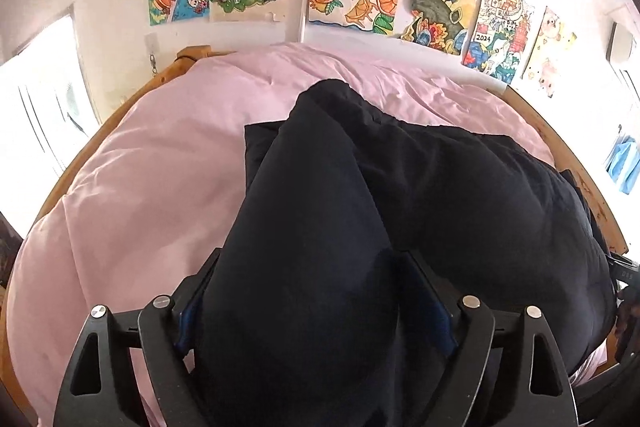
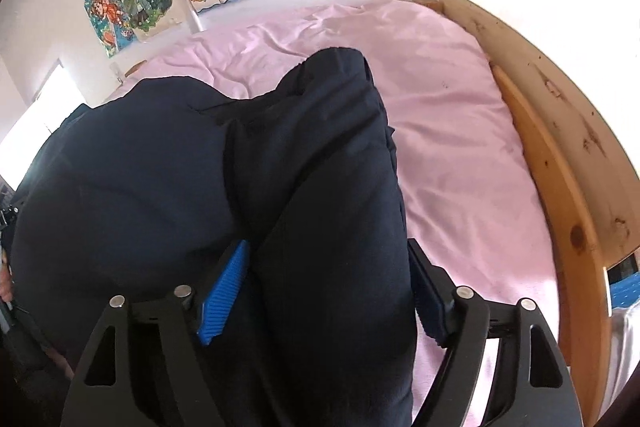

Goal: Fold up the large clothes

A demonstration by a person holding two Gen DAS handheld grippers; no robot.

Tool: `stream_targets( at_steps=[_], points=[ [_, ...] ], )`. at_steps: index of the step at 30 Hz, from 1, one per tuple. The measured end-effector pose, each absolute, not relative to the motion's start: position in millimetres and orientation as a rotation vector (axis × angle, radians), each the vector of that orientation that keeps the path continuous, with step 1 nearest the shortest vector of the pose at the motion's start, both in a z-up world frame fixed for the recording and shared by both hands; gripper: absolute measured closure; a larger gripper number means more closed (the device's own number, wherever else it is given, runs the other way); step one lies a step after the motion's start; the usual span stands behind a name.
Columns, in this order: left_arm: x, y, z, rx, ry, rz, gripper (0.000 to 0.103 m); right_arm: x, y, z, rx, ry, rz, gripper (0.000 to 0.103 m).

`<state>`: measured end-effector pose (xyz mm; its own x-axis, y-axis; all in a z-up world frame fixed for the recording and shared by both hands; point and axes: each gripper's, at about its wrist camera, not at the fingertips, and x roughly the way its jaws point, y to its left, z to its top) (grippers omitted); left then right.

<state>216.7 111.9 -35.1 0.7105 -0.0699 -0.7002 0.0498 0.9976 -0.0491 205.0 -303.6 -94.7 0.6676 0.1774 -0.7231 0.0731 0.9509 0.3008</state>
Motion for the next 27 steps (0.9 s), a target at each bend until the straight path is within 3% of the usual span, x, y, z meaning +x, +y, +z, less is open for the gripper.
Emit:
stream_targets(
  at_steps=[3, 12, 15, 27],
  points=[
    [213.3, 113.0, -33.2, -0.023, 0.768, -0.065, 0.011, 203.2, -301.0, -91.2, 0.284, 0.834, 0.043, 0.025],
    [190.5, 121.3, -21.4, -0.009, 0.684, -0.057, 0.009, 184.7, -289.2, -72.0, 0.237, 0.784, -0.080, 0.022],
    [175.3, 126.4, -16.3, -0.037, 0.626, -0.050, 0.000, 171.4, -284.8, -66.1, 0.247, 0.759, -0.130, 0.015],
    [136.5, 103.8, -8.7, 0.060, 0.442, -0.021, 0.000, 125.4, -259.4, -50.4, 0.273, 0.587, -0.179, 0.007]
  ],
)
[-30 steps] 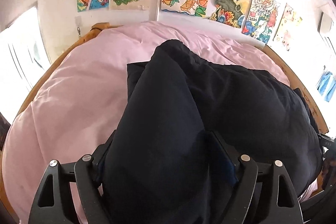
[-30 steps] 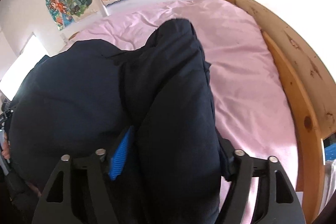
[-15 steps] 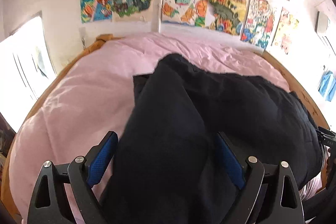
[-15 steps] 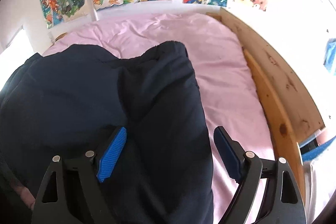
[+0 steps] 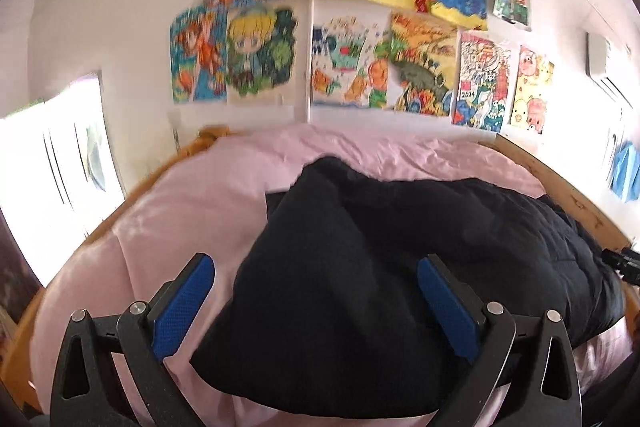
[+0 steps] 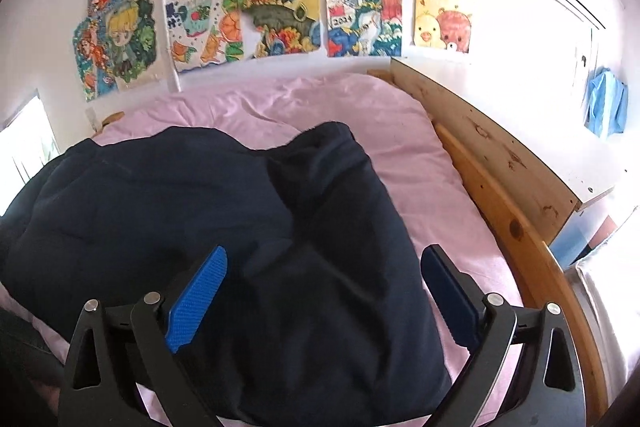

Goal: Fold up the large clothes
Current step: 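Open both grippers and press the folded jacket bundle flat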

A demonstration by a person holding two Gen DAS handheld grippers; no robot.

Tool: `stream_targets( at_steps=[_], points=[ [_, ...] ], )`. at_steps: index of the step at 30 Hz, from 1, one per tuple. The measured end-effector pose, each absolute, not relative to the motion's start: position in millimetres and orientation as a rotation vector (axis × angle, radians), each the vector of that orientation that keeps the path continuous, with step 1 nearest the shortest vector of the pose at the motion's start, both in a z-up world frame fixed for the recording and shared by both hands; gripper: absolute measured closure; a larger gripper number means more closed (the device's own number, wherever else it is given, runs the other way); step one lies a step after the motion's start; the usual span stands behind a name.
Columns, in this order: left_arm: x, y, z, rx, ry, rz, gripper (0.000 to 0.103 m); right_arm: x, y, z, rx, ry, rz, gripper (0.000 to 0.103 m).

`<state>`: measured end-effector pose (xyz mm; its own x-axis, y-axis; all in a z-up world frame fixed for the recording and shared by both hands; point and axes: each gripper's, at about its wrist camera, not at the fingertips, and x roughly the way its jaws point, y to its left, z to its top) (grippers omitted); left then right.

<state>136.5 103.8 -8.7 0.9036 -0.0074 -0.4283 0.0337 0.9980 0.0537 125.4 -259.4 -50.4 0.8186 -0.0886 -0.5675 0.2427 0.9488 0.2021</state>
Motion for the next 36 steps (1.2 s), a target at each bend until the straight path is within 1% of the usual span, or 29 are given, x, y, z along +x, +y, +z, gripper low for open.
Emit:
stream_targets(
  at_steps=[6, 11, 23, 30, 36],
  points=[
    [125.5, 81.4, -6.8, 0.186, 0.368, -0.040, 0.000, 117.8, -232.4, -42.7, 0.186, 0.560, -0.129, 0.007],
    [124.8, 68.4, -11.0, 0.249, 0.377, -0.051, 0.000, 115.0, -214.4, -37.9, 0.130, 0.555, -0.099, 0.007],
    [114.3, 71.0, -11.7, 0.194, 0.365, -0.097, 0.000, 103.9, -205.3, -32.8, 0.149, 0.542, -0.069, 0.007],
    [98.9, 71.5, -10.4, 0.114, 0.423, -0.146, 0.000, 90.5, -196.8, -32.3, 0.172, 0.520, -0.054, 0.007],
    [73.9, 63.2, -3.7, 0.135, 0.466, -0.141, 0.000, 60.3, -186.4, -20.1, 0.281, 0.487, -0.004, 0.007]
  ],
)
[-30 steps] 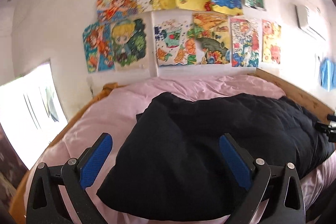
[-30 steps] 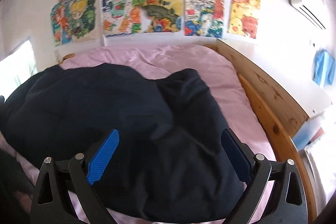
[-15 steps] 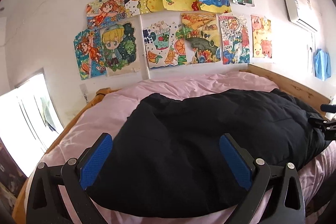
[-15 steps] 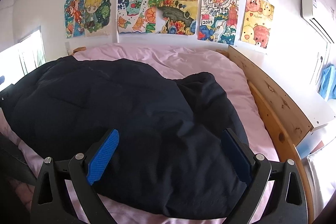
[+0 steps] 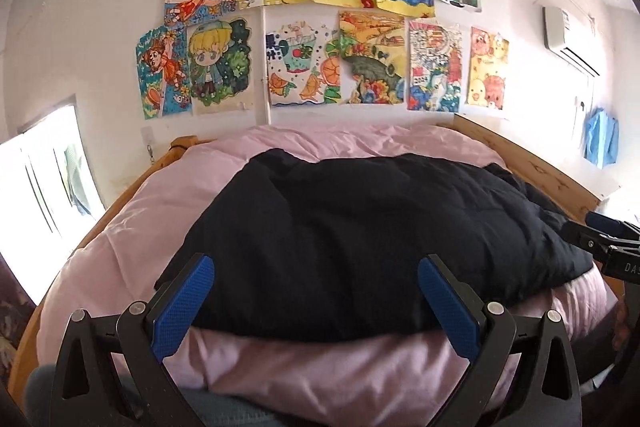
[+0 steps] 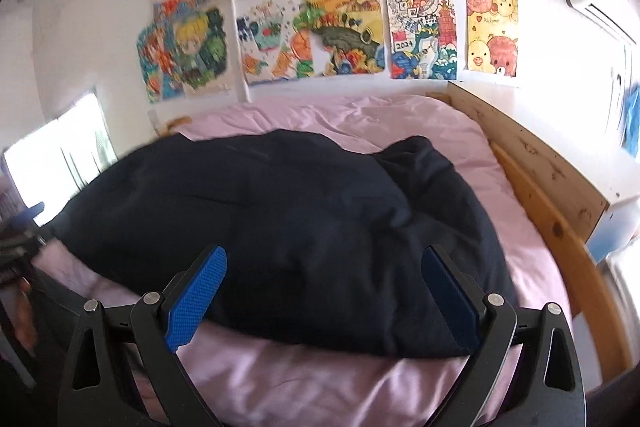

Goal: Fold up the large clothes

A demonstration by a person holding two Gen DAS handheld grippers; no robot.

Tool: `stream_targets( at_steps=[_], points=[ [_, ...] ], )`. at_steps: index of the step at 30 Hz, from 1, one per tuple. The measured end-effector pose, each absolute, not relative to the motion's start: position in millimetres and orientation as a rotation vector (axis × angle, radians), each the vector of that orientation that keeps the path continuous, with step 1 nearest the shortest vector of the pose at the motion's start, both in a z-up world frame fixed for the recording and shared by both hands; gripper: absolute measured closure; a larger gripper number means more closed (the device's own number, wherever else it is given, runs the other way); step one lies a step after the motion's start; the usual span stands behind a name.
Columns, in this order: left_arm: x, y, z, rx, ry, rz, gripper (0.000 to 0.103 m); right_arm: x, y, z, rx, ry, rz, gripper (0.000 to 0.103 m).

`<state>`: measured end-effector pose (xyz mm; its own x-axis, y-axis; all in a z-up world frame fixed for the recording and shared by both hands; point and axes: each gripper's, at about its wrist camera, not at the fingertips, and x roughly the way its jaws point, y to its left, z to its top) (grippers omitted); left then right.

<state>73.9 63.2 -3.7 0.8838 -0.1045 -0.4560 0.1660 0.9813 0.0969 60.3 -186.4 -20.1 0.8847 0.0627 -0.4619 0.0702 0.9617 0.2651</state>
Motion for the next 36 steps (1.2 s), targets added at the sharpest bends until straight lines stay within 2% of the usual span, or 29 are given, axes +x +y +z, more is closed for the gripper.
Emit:
stream_targets(
  at_steps=[2, 4, 8, 19, 36],
  points=[
    [62.4, 58.8, 1.4, 0.147, 0.478, -0.135, 0.000, 47.4, -178.7, -15.5, 0.284, 0.464, 0.010, 0.007],
    [53.9, 56.4, 5.0, 0.151, 0.494, -0.125, 0.000, 32.6, -170.5, -10.9, 0.272, 0.431, 0.019, 0.002],
    [34.2, 58.4, 7.2, 0.118, 0.563, -0.069, 0.000, 4.8, -158.5, -6.2, 0.264, 0.386, 0.034, 0.001],
    [-23.6, 72.1, 6.6, 0.100, 0.439, -0.069, 0.000, -54.6, -129.9, -13.5, 0.251, 0.316, 0.081, 0.001],
    [-26.8, 70.7, -12.0, 0.082, 0.473, -0.106, 0.000, -54.6, -132.8, -22.0, 0.280, 0.312, 0.045, 0.001]
  ],
)
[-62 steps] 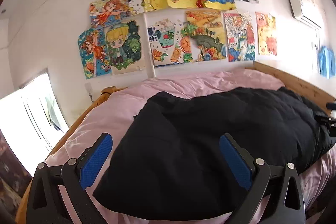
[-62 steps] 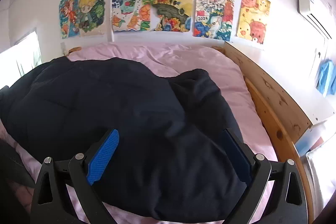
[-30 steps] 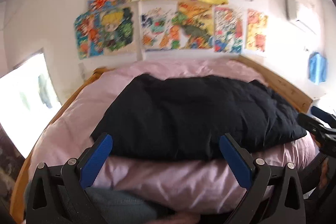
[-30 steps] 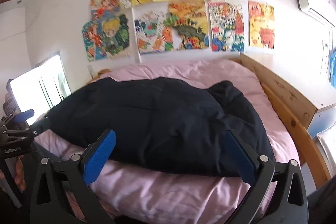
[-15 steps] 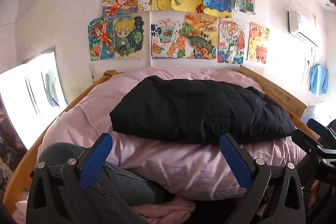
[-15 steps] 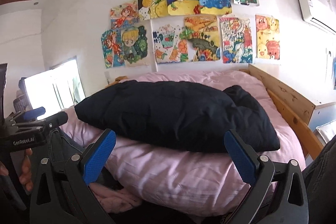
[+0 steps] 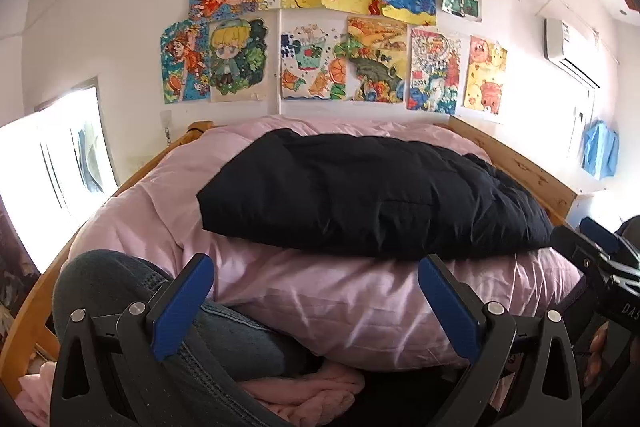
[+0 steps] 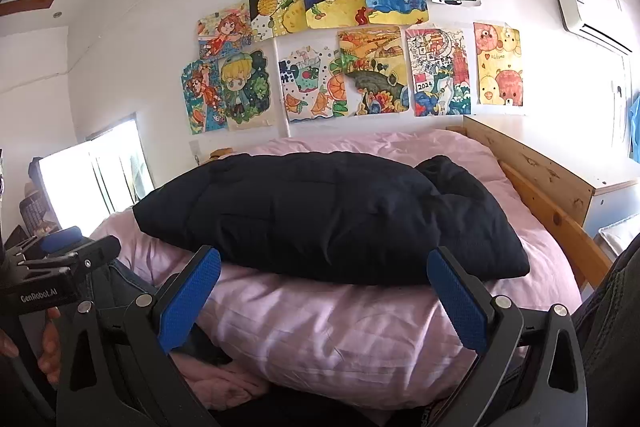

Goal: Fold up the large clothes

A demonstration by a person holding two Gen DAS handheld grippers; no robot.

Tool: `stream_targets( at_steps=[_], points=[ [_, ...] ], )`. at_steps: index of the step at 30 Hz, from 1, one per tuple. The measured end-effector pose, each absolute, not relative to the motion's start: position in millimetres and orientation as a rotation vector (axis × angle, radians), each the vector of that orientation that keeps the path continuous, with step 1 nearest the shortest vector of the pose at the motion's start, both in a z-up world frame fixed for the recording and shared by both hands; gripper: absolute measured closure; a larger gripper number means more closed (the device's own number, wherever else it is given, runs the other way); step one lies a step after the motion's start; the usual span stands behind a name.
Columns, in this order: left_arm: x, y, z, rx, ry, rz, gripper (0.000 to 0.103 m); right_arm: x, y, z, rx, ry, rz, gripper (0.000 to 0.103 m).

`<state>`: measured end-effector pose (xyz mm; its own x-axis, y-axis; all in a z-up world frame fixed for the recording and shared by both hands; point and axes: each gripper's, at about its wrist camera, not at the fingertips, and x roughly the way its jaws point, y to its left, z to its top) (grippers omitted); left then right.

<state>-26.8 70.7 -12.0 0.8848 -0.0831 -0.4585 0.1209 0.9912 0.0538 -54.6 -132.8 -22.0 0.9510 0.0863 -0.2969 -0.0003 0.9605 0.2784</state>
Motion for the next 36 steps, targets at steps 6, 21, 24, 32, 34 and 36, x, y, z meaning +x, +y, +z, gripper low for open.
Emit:
stream_targets(
  at_steps=[6, 21, 24, 32, 34, 36],
  points=[
    [-29.3, 67.4, -12.3, 0.107, 0.460, -0.106, 0.000, -54.8, -131.7, -22.1, 0.279, 0.316, 0.045, 0.001],
    [-32.7, 64.2, -11.7, 0.109, 0.446, -0.100, 0.000, -55.0, -135.4, -22.7, 0.283, 0.319, 0.048, 0.001],
    [-32.8, 63.2, -12.0, 0.108, 0.447, -0.099, 0.000, -54.6, -135.7, -22.4, 0.283, 0.318, 0.048, 0.001],
    [-33.1, 61.9, -12.4, 0.109, 0.446, -0.097, 0.000, -54.7, -136.1, -22.7, 0.283, 0.318, 0.049, 0.001],
    [-33.2, 62.3, -12.5, 0.108, 0.446, -0.098, 0.000, -54.9, -135.8, -23.0, 0.283, 0.318, 0.048, 0.001],
    [-33.2, 62.0, -12.6, 0.109, 0.444, -0.098, 0.000, -54.8, -135.9, -23.0, 0.283, 0.318, 0.048, 0.001]
  ],
)
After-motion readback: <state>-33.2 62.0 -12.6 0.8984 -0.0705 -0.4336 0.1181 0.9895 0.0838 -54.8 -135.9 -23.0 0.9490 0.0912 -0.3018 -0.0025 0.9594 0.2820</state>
